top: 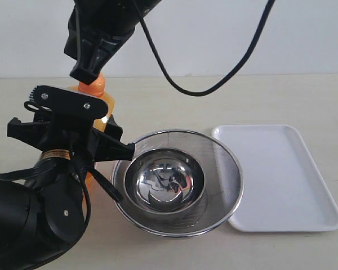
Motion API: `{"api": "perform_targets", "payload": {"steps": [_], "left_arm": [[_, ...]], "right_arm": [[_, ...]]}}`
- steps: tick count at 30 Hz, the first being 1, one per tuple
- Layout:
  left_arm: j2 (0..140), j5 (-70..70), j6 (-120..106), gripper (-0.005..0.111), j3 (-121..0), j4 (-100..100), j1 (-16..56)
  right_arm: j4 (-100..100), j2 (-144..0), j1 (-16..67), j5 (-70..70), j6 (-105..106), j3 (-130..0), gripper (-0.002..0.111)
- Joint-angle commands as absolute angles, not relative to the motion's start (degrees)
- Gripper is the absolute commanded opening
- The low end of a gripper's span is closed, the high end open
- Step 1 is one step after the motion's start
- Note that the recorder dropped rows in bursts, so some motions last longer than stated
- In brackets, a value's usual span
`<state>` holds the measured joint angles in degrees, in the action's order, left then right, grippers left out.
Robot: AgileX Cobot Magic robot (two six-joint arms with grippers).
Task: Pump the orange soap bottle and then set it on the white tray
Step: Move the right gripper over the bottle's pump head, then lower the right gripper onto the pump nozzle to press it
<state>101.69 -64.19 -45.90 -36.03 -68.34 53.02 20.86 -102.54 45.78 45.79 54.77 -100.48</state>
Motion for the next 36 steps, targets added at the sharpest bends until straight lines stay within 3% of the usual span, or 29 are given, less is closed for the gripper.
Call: {"api": "perform_targets", "payload": {"steps": [1,36], "left_arm": [[101.4,-68.5,-46.1,0.005,-36.7,-66.6,53.3],[101.4,-68.5,-46.1,0.005,-36.7,-66.6,53.3]], "right_arm": [[17.9,-101.3,45.8,48.9,51.6,-100.7,0.000],[5.5,-95.8,45.8,59.4,42.5,-100.7,0.000]]}}
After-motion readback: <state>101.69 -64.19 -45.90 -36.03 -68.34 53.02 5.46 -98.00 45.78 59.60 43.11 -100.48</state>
